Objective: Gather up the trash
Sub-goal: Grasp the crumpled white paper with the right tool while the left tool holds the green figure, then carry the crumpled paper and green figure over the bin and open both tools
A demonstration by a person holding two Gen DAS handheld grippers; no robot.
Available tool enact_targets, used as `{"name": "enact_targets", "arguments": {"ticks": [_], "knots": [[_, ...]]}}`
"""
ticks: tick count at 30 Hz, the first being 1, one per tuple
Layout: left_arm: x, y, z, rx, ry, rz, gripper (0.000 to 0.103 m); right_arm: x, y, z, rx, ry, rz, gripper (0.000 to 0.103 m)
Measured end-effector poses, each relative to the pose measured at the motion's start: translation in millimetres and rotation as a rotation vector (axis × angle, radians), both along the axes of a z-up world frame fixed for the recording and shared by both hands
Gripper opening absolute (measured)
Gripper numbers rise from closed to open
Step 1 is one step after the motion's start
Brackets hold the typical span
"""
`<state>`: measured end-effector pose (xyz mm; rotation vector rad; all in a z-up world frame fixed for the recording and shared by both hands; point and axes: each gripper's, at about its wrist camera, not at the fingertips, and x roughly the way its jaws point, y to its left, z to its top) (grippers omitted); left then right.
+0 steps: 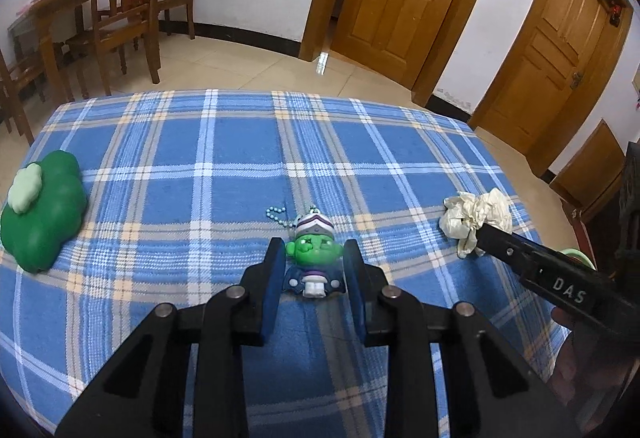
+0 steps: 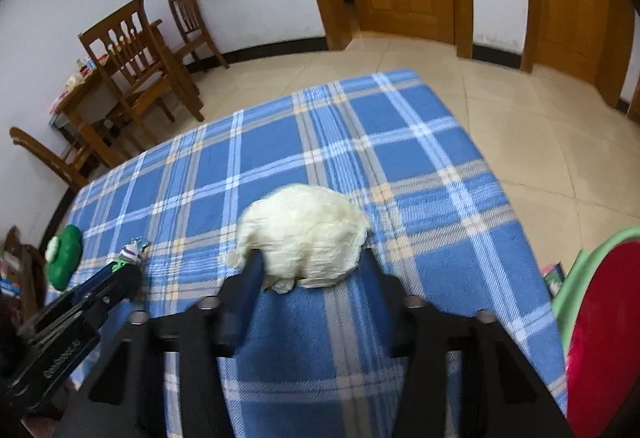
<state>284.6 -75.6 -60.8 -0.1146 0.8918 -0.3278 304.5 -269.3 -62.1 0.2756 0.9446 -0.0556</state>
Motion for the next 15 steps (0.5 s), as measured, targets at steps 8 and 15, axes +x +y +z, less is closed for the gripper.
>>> {"name": "enact_targets", "arguments": {"ticks": [8, 15], "knots": [[-2, -1, 6, -0.009, -0.010, -0.001, 0.029, -12, 4, 9, 0.025, -0.042, 0.050, 0.017], [-17, -10, 17, -0.017, -0.017, -0.027, 0.029, -39, -1, 23, 0.053, -0.075, 0.048, 0.017]]}}
